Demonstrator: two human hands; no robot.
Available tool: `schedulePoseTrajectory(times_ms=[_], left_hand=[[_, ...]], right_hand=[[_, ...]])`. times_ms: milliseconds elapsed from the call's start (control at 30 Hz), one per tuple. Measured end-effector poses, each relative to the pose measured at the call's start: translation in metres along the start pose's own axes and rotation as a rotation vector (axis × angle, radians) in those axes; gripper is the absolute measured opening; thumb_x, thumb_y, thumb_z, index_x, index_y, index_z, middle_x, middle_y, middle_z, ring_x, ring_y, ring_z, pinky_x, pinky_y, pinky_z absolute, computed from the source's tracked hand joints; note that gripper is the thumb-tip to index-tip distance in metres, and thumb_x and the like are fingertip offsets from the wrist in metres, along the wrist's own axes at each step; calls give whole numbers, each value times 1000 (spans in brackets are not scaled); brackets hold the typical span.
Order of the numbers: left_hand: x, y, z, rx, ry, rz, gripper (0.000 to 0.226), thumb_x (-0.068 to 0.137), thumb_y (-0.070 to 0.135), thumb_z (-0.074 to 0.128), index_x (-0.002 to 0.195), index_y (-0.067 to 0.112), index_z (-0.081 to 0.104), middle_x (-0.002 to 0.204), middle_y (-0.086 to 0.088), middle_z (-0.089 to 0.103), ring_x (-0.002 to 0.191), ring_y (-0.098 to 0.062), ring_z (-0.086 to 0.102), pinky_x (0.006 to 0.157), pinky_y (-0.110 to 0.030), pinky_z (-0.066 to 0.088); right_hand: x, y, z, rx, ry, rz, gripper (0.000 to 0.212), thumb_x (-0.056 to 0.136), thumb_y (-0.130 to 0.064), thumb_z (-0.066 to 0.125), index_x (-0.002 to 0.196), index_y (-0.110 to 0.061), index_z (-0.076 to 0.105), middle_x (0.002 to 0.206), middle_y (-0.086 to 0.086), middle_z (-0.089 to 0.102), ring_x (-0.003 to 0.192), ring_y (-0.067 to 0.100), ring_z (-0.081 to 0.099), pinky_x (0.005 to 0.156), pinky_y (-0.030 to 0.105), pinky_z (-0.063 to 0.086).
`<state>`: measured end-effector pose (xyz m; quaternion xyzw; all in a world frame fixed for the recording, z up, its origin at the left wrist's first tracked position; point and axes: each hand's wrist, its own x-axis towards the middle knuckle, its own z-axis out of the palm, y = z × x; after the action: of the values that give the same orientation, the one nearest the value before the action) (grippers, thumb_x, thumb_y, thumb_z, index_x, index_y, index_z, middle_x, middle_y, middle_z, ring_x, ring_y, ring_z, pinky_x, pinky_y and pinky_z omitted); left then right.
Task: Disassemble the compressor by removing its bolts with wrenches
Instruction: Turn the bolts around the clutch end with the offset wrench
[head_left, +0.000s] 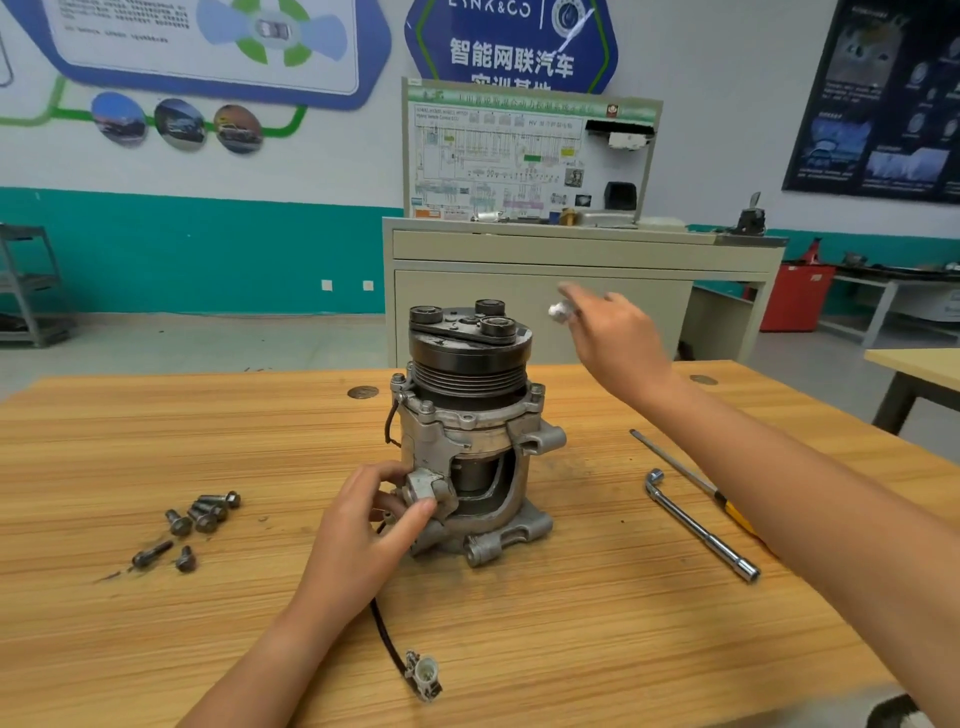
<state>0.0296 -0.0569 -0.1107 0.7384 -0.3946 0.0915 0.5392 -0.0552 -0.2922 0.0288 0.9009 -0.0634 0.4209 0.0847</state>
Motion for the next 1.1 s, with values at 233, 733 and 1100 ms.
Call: schedulePoseTrajectory(times_ms=[233, 733, 1100], left_hand=[[0, -1, 1, 11, 16, 22, 30, 80, 17, 70, 99, 33, 54, 99, 11, 58, 82, 3, 59, 69, -6, 43], [0, -1, 0, 9, 7, 10, 27, 81, 19, 70, 103, 26, 57, 100, 10, 58, 81, 2, 59, 71, -11, 46], [2, -4, 0, 19, 3, 35, 27, 80, 20, 70, 101, 28, 56, 99, 13, 58, 84, 3, 58, 71, -10, 45]], right_hand=[[-47, -12, -39, -191, -352, 155, 23, 99, -20, 34, 120, -15, 42, 57, -5, 40, 49, 13, 40, 41, 26, 26], [-34, -66, -68, -642, -704, -162, 39, 88, 3, 47, 127, -1, 43, 60, 2, 26, 51, 20, 32, 36, 28, 21], [-15, 6, -31, -536, -485, -218, 41, 90, -1, 41, 127, -19, 40, 63, -3, 47, 54, 18, 47, 43, 27, 32]])
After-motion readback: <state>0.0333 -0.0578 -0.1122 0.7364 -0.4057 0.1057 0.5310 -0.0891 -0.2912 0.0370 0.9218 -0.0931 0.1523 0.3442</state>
